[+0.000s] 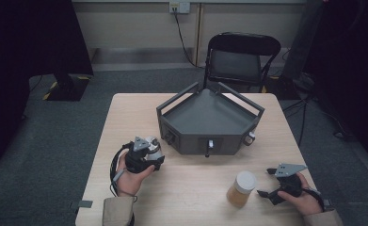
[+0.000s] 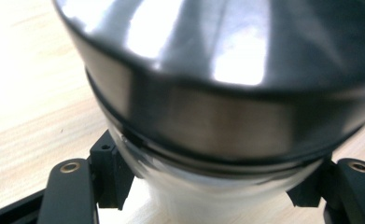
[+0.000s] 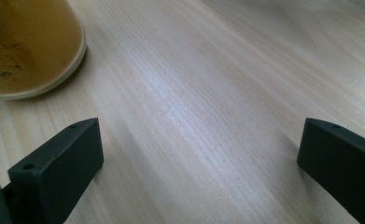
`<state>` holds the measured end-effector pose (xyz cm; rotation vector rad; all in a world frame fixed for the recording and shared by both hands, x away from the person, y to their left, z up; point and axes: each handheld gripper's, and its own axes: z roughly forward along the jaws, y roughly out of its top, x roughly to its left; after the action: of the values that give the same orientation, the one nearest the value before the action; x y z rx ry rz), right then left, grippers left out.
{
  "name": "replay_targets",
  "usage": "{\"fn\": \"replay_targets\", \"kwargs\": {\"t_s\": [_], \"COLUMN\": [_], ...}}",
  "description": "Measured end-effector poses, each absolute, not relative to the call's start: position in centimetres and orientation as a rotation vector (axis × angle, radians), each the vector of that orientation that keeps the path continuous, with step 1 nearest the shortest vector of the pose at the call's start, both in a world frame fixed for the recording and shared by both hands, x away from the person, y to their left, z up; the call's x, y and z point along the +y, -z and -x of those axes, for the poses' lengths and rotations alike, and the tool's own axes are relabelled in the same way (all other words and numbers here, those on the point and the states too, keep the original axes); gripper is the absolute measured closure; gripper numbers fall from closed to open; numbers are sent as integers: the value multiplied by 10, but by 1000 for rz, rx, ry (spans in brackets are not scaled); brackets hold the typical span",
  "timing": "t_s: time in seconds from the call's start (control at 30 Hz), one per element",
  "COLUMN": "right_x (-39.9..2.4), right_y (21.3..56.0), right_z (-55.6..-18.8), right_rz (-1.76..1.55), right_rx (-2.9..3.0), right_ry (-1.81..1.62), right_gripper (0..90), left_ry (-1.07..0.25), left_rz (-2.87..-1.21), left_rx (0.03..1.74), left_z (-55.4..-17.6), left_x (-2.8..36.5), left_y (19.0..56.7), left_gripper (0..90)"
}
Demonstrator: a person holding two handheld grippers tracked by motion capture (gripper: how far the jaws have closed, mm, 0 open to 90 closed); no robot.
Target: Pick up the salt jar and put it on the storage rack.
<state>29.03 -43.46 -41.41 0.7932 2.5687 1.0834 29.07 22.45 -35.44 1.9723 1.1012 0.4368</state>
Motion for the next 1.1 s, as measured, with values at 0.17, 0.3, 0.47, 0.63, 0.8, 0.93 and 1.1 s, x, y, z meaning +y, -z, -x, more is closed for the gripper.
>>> {"fn": "replay_targets", "kwargs": {"t_s": [0.17,0.3,0.47,0.63,0.8,0.93,1.1], "right_x": [-435,-435,-435,-435,-435,-435,-435], "right_y": [414,414,414,414,414,414,414], "right_z": [-290,-290,-290,-290,-290,-290,-290], "right_rz": [-793,-793,-794,-793,-793,-794,-793], "right_rx": [2569,2569,2569,2569,2569,2569,2569], "right_ry": [-1083,-1083,-1083,-1083,-1083,-1083,-1083], "right_gripper": [0,0,0,0,0,0,0], "left_ry": [-430,-418,-415,-415,-402,-390,-380], "left_rz": [-1989,-2002,-2006,-2013,-2014,-2025,-2032], "left_rx": [1071,1051,1025,998,970,945,925], "left_z": [-293,-296,-299,-301,-305,-307,-311], "left_x": [221,218,215,211,208,204,199], "left_y": [343,335,326,314,302,294,285], "left_gripper": [314,314,314,314,314,314,314]}}
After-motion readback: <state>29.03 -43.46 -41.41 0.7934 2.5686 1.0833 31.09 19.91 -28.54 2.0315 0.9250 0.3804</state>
